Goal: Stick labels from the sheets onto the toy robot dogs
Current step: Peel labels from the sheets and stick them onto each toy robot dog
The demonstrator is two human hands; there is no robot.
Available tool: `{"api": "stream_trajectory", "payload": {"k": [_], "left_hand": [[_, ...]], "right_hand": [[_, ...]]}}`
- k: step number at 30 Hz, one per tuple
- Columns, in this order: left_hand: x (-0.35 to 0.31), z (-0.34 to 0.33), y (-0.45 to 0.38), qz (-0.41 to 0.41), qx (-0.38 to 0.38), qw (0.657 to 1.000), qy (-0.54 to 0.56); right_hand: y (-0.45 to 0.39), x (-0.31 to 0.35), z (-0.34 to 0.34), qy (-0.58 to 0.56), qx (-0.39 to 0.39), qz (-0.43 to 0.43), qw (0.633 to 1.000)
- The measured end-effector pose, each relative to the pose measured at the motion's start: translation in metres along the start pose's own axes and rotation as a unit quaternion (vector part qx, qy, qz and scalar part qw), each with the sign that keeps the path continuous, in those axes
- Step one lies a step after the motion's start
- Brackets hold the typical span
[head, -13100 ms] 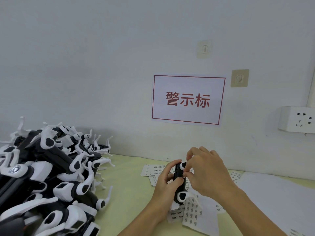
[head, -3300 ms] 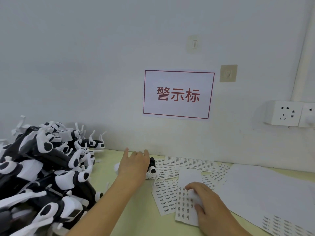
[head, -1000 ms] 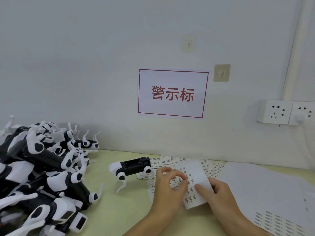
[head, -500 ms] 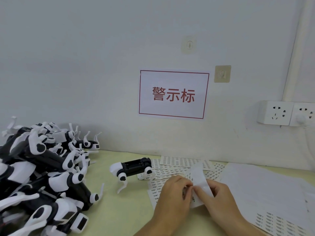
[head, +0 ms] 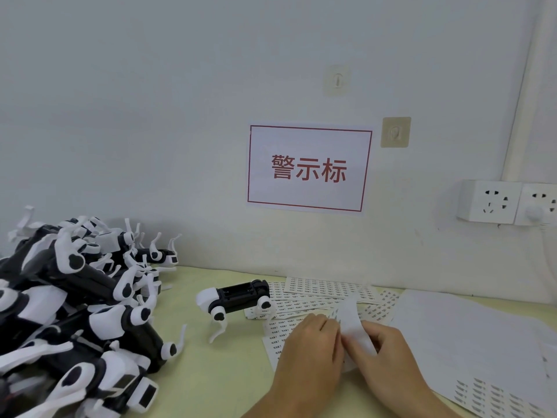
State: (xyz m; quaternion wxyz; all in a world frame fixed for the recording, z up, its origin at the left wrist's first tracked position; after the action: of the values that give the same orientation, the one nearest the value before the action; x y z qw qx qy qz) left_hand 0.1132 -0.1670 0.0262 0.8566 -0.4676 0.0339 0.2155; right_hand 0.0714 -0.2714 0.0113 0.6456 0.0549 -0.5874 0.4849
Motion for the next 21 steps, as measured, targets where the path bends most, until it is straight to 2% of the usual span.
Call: {"api": "stream_trajectory", "payload": {"k": [4,11,16,21], "left_hand": [[0.013,0.002,0.001,0.052,-0.031,0.997,0.042],[0.017,-0.004,0.000,0.071,-0.018,0.992,0.105],[0.032,-0.007,-0.005,0.155,0.006,0.964,0.215],[0.041,-0.008,-0.005,0.207,0.002,0.944,0.258]], "right_hand": [[0.000,0.001,0.000,0.002,0.003,-0.003,1.000],[0.000,-0.002,0.001,0.020,-0.006,-0.022,1.000],[0.000,-0.008,0.001,0.024,-0.003,-0.044,0.999],[0.001,-0.009,0.001,0.021,-0.004,-0.051,0.998]]}}
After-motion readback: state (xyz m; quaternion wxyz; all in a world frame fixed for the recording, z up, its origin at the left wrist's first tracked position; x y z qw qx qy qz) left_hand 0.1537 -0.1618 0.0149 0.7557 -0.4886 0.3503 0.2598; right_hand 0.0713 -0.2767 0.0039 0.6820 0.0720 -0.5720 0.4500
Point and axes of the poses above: each hand's wrist, its own y-axis away from the middle knuckle, its own z-axis out of the back of the hand, x = y × z, the point moved 9 cm from there along -y, towards the middle knuckle, and after that the axes turned 9 degrees about -x, right-handed, at the moved point
